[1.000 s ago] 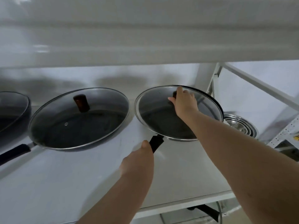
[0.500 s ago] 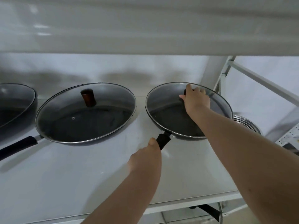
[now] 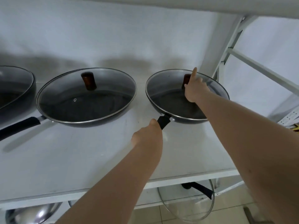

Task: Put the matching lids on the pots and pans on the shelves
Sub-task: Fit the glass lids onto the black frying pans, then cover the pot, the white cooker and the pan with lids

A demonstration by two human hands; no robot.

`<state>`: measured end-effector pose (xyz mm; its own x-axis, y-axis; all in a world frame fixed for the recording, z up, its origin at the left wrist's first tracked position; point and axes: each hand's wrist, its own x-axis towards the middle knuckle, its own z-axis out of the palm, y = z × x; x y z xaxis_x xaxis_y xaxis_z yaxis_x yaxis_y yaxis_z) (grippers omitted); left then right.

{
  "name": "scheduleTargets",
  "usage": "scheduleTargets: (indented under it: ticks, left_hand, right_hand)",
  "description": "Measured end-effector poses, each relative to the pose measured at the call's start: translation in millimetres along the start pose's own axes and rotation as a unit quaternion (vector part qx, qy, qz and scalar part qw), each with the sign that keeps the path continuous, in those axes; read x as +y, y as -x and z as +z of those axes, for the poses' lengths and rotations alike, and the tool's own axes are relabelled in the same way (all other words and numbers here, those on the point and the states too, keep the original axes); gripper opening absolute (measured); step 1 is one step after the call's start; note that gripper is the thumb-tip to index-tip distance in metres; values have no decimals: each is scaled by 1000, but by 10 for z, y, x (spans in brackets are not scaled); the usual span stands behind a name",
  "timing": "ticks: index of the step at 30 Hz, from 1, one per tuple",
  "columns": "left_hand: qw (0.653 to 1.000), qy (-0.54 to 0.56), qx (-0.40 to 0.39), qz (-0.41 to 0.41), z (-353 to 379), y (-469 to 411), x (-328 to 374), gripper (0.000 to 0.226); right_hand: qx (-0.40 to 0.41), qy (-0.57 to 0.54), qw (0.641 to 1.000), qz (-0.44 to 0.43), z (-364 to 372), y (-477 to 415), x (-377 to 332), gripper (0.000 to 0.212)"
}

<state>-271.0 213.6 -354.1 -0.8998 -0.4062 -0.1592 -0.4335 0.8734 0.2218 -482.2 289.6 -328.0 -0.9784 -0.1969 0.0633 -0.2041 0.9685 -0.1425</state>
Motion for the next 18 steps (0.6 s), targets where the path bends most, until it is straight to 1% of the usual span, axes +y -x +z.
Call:
scheduleTargets:
  ticks: [3, 5, 7, 8, 10, 12, 13, 15, 16, 17, 18]
  left_hand:
    - [1000, 14, -15, 8, 11, 31, -38, 35]
    - [998, 38, -49, 18, 12, 38, -92, 39]
    - [989, 119, -91, 13, -25, 44, -157, 38]
    - [982, 165, -91, 8, -52, 57, -190, 36]
    - [977, 210, -36, 16, -100, 97, -255, 37]
    - [976, 214, 19, 45, -106, 182, -337, 40]
    - [973, 221, 39, 57, -86, 251, -403, 37]
    - [968, 235, 70, 60, -27, 458, -577, 21]
    - [965, 242, 86, 48, 12, 583, -685, 12]
    - [962, 247, 108, 36, 64, 704, -809, 7]
    - [959, 248, 135, 29, 106, 826, -935, 15]
  right_hand:
    - [-17, -25, 999, 9, -20, 139, 47, 75]
    - [-25, -42, 999, 23, -46, 272, 49, 76]
    - [-8, -67, 997, 38, -70, 492, -52, 80]
    - [13, -83, 996, 29, -62, 641, -148, 77]
    - [75, -127, 989, -20, 5, 985, -371, 61]
    - [118, -180, 972, -95, 126, 1313, -618, 44]
    - [126, -200, 962, -134, 195, 1464, -742, 35]
    - [130, -223, 946, -195, 311, 1763, -950, 22]
    - [126, -235, 939, -217, 337, 1919, -1043, 21]
    - [118, -249, 932, -236, 349, 2087, -1139, 21]
    - [109, -262, 925, -253, 361, 2252, -1231, 21]
